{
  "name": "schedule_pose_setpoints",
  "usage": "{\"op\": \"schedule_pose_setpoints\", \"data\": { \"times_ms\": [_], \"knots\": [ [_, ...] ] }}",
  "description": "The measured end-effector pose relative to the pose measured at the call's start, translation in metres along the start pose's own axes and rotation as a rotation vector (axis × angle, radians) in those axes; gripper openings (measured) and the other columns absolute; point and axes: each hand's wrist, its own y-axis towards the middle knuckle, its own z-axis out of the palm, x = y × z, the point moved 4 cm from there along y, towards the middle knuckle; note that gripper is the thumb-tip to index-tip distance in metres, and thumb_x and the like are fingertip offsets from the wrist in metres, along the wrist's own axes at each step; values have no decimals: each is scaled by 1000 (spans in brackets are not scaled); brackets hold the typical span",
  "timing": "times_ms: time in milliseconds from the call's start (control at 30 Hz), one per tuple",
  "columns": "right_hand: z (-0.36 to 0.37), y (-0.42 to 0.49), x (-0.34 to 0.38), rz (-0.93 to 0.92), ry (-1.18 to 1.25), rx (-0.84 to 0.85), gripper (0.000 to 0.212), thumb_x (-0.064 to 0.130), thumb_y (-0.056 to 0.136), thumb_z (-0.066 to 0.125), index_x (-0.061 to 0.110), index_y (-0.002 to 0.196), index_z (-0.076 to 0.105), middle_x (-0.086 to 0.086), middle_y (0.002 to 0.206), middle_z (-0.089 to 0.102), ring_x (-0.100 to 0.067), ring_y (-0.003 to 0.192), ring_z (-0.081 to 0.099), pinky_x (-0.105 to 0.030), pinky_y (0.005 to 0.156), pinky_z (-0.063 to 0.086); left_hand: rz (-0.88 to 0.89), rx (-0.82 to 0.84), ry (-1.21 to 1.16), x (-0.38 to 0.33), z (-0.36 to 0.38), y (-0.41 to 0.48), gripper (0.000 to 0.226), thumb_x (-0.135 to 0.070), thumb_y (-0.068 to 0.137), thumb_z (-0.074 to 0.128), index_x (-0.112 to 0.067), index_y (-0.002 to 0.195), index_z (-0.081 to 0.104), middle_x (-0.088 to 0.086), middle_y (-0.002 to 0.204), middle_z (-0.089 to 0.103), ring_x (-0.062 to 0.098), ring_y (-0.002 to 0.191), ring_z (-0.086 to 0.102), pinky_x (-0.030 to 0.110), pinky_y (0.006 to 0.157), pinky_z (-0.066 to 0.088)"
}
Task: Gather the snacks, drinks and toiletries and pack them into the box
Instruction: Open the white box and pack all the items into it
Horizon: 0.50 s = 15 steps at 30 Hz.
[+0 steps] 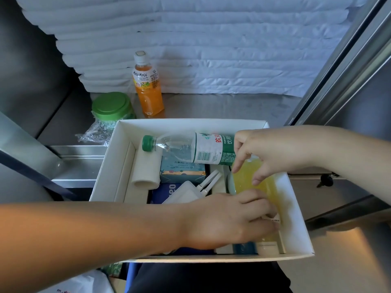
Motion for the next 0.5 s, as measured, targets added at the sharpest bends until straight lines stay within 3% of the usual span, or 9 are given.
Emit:
{"op": "schedule_pose_setpoints", "data": {
  "times_ms": [133, 267, 400, 500],
  "knots": [
    [1, -3, -3, 38, 74, -9, 42, 41, 71, 77, 49, 110, 61, 25, 100, 37, 25, 82, 37, -10, 64, 34, 127, 34, 187, 3, -10, -15, 41, -9, 92, 48, -17, 132, 54, 7, 123, 59, 23, 116, 50, 29, 61, 53],
    [1, -2, -2, 41, 79, -19, 42, 40, 70, 78, 49, 107, 61, 22, 100, 39, 29, 79, 37, -2, 65, 33, 55, -22, 209, 0, -11, -14, 30, -12, 94, 50, -21, 118, 66, 4, 106, 67, 20, 84, 60, 31, 57, 51],
    [0, -1, -2, 96, 97, -65, 46, 41, 62, 83, 45, 96, 52, 19, 102, 45, 6, 95, 49, -22, 81, 45, 57, -66, 190, 0, -8, -9, 25, -11, 94, 50, -18, 106, 71, 6, 100, 67, 21, 72, 57, 33, 51, 49],
    [0, -1, -2, 131, 85, -92, 49, 43, 58, 84, 40, 89, 46, 18, 101, 48, 0, 97, 52, -27, 80, 47, 48, -66, 179, 0, -2, -13, 25, -12, 94, 50, -17, 108, 69, 8, 111, 50, 22, 73, 55, 33, 51, 49]
  ]
}}
